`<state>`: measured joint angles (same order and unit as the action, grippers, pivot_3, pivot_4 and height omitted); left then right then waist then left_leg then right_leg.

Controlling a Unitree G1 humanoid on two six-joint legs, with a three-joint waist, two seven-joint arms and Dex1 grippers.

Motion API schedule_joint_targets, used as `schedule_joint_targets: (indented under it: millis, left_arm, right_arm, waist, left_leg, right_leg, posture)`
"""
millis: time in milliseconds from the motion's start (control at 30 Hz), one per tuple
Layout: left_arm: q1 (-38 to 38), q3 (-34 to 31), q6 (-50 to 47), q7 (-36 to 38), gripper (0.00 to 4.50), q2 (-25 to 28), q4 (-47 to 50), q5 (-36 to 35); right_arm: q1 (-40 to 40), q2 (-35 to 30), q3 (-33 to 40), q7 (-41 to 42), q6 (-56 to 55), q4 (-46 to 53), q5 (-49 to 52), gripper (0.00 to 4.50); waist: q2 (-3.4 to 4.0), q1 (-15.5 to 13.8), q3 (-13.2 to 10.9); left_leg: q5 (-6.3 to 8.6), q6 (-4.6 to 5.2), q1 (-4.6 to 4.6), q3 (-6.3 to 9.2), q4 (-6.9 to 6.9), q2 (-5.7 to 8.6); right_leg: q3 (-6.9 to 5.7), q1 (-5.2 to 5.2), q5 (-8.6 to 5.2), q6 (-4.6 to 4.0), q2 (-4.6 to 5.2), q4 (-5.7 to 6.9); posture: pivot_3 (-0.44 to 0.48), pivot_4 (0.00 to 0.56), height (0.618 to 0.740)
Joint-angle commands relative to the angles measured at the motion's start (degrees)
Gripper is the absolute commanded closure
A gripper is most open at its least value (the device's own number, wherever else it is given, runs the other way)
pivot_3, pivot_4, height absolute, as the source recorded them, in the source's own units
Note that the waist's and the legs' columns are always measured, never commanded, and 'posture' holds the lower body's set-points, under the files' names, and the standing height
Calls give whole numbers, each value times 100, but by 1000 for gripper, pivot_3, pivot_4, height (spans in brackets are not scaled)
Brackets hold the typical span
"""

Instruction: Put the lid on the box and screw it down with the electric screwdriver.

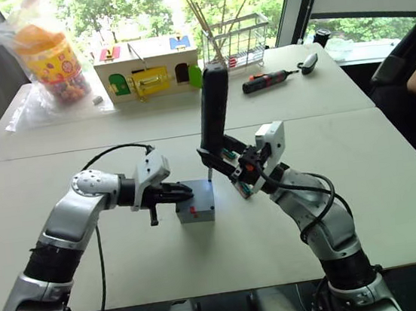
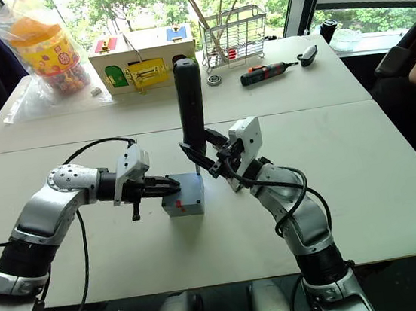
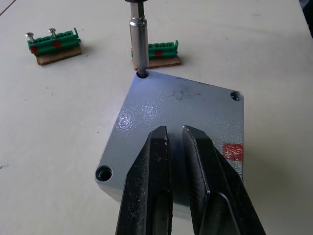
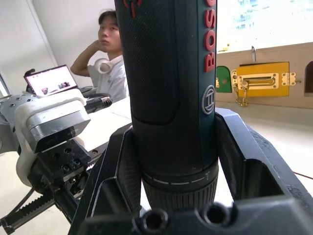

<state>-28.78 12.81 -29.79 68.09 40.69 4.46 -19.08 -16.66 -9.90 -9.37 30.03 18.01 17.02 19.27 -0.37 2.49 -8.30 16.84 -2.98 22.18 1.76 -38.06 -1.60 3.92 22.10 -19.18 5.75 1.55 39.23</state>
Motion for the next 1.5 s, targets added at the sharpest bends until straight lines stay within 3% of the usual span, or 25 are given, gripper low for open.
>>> schedule_joint_targets:
  millis: [33, 167, 833, 967, 1067, 1233, 1367, 1500]
  left_arm:
    - [183, 248, -100, -39, 4054, -21, -56, 193]
    - [199, 252, -103, -61, 4054, -62, -52, 199]
    - [226, 357, -29, -89, 4054, -234, -149, 247]
    - [261, 387, 11, -84, 4054, -253, -194, 273]
    - [309, 348, 33, -72, 4054, -266, -293, 241]
    - [207, -298, -338, -267, 4054, -680, -375, -467]
    - [-224, -1100, -917, -594, 4054, -958, -230, -1246]
    - [-306, -1063, -1099, -406, 4054, -605, 476, -1370]
  right_arm:
    - [228, -26, -199, -17, 164, -449, -169, 2768]
    - [230, -32, -218, -38, 135, -466, -165, 2768]
    - [269, -171, -141, -154, 123, -266, -165, 2768]
    - [-54, -158, 300, -352, 434, 170, 208, 2768]
    - [-767, -342, 1054, -757, 1365, 911, 1028, 2768]
    - [-2084, -986, 2607, -1863, 3267, 1070, 2874, 2768]
    - [-2978, -2001, 3753, -2513, 4797, 132, 4467, 2768]
    - [-3181, -3495, 3625, -2455, 6209, -1107, 4053, 2768]
  waist:
    - [-1, -1, 3]
    - [-2, -2, 3]
    - [-5, -8, 6]
    - [-4, -14, 5]
    - [5, -34, -15]
    - [24, -139, -39]
    - [15, -154, -48]
    - [19, -153, -51]
  left_leg:
    - [0, 1, -10, 0, 0, 0]
    - [18, 29, -91, -1, 16, 0]
    - [19, 31, -92, 3, 16, -3]
    - [19, 31, -89, 4, 16, -2]
    - [19, 30, -80, 6, 15, -12]
    - [18, 29, -56, 6, 15, -9]
    - [18, 30, 25, 16, 7, -15]
    - [17, 29, 97, 2, 1, -13]
  right_leg:
    - [0, -11, 0, 0, 0, -3]
    - [0, -93, -10, -6, 0, -28]
    - [-1, -96, -13, -8, 0, -29]
    - [-1, -95, -13, -8, 1, -31]
    - [-1, -87, -12, -8, 5, -31]
    - [-2, -67, -12, -8, 17, -36]
    - [-6, 2, -10, -8, 13, -35]
    - [-3, 80, -10, -8, 15, -22]
  posture:
    - [0, 150, 736]
    - [0, 150, 736]
    - [0, 150, 736]
    - [0, 150, 736]
    - [0, 150, 736]
    - [0, 150, 736]
    - [0, 150, 736]
    - [0, 150, 736]
